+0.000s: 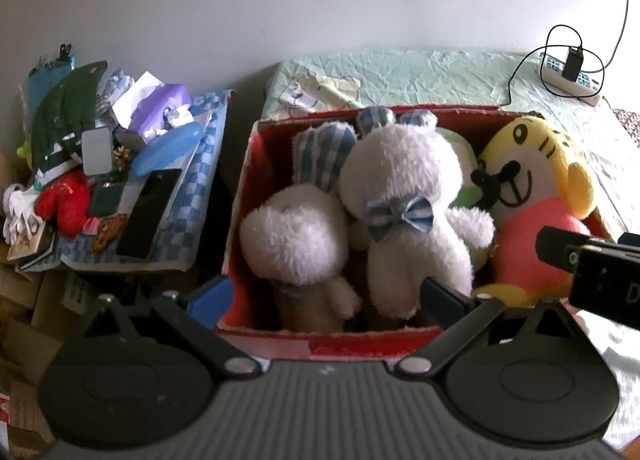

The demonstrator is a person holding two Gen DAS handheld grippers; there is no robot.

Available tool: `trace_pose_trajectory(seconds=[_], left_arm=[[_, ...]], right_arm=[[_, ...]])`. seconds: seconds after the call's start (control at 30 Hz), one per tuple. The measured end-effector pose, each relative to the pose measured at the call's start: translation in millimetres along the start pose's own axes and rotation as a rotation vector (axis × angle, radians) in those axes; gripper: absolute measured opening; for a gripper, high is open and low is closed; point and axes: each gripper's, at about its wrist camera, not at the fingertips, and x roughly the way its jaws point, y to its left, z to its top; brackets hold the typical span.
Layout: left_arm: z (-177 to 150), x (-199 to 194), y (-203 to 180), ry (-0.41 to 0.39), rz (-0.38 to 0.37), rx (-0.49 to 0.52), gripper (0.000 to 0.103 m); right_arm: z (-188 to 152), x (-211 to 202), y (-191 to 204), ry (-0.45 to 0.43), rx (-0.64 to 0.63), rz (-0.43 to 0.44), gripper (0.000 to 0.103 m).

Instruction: Organize objects

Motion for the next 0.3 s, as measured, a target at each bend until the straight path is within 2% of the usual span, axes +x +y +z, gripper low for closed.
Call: trace_pose_trajectory(seconds=[0.3], left_arm=[[8.8,1.7,4.0,-0.045,0.016,-0.002,0.099]], right_arm=[[8.3,4.6,5.1,-0.013,-0.014,0.000,0.084]])
